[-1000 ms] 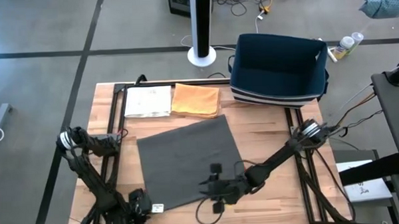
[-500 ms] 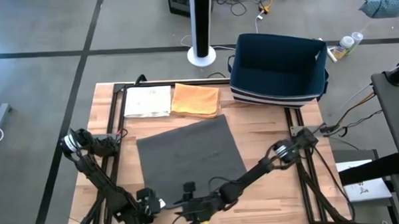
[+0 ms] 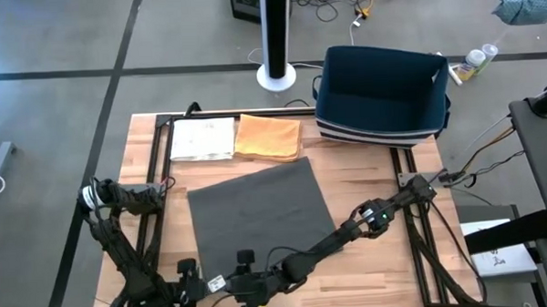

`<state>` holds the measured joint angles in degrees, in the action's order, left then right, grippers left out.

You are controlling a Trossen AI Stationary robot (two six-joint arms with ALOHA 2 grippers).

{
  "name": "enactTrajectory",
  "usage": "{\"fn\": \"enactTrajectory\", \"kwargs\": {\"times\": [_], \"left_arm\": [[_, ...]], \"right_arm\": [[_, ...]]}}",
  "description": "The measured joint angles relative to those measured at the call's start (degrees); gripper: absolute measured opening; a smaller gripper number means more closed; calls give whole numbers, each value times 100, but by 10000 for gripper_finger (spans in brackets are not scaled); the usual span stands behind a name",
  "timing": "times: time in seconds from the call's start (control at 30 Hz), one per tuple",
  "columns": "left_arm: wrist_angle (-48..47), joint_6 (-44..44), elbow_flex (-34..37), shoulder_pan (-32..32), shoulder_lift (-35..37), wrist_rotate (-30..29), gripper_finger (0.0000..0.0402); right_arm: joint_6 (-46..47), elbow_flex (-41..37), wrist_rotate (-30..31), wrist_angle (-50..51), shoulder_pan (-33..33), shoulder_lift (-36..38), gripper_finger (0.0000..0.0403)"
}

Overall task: Fold towel
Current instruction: Fold the black towel

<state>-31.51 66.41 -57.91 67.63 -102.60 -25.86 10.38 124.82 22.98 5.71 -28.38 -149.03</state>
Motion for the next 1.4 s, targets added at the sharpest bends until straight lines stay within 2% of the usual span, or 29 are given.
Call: {"fn": "enactTrajectory", "kwargs": {"times": [0.23,0.5,0.77,1.07,1.2,1.3,1.4], "left_arm": [[-156,-1115,47,53,-5,-262,126],[-92,-1433,111,-50,-5,-469,143],[20,-1810,114,-171,-5,-466,117],[223,-1893,122,-266,-2,-755,86],[500,-2483,122,-251,0,-436,93],[606,-2527,122,-228,0,44,113],[571,-2528,122,-171,0,151,141]], "right_arm": [[318,-5,106,-26,4,-1,149],[619,-16,106,-37,2,-7,135],[921,-18,112,-41,-85,-7,124],[1314,-13,156,-43,-415,-7,139],[1455,-13,432,-41,-542,-9,141],[1577,-14,538,-35,-603,-8,138],[1609,-21,565,-23,-644,-9,134]]}}
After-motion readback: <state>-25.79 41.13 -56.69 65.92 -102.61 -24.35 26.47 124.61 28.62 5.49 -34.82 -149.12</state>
